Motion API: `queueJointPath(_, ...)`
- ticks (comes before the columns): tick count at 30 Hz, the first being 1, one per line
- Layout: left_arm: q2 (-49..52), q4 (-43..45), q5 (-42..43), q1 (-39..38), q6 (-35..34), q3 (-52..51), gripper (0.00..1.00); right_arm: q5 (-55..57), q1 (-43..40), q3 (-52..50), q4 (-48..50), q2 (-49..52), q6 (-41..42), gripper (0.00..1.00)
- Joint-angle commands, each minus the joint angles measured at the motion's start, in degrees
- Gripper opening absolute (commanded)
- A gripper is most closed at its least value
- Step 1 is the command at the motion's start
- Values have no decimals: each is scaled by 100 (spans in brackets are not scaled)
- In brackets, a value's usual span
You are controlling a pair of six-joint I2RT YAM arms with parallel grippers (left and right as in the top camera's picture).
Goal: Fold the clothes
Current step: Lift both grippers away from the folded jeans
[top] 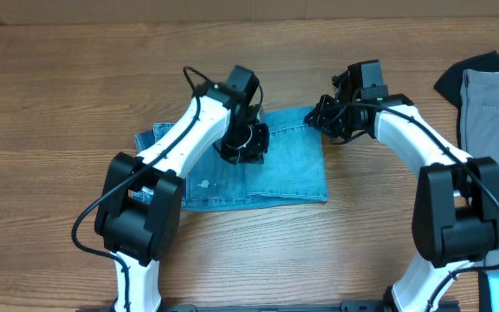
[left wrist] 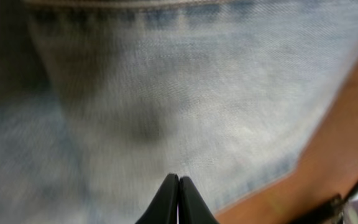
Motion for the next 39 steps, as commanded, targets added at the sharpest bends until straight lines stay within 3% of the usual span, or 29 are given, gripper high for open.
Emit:
queueJointPath(1,63,446,350,-37,-452,-520,8,-70,-13,28,81,203,48,17)
queueJointPath(6,63,573,494,74,-793,-839,12,59,-48,28,55,542,76,17)
queueJointPath(13,63,177,481,439,-761,-1003,11,450,-262,46,-81,719,177,8)
queueJointPath(15,63,98,496,535,-662,-1040,11,448,-350,109,-229,684,177,5)
queueJointPath(17,61,-22,496,612,-557,-1038,4,448,-433,210,-459,625,170,4)
queueJointPath(25,-177,-807,345,839,339,-468,4,450,-721,428,-994,-472,0,6)
queueJointPath(26,-232,-898,236,837,391,-345,4,450,-745,433,-1014,-640,-2,10)
queueJointPath(28,-404,-1095,-7,828,509,-59,4,450,-798,433,-1058,-1025,-44,37)
queueJointPath(30,-629,-1294,-330,822,586,227,4,494,-824,433,-1132,-1335,-232,82)
queueJointPath(31,-734,-1377,-507,822,595,332,4,553,-835,433,-1187,-1440,-260,96)
queueJointPath(32,-846,-1460,-699,837,595,428,19,669,-852,433,-1257,-1526,-260,100)
queueJointPath(34,-1060,-1659,-1012,955,597,614,75,942,-907,433,-1423,-1637,-260,100)
queueJointPath(35,-1152,-1779,-1032,1069,656,697,89,1095,-951,431,-1521,-1657,-260,100)
queueJointPath(37,-1266,-1980,-990,1333,765,798,100,1370,-1058,424,-1676,-1655,-260,100)
queueJointPath(39,-1303,-2170,-994,1797,1010,822,100,1878,-1252,420,-1834,-1655,-260,100)
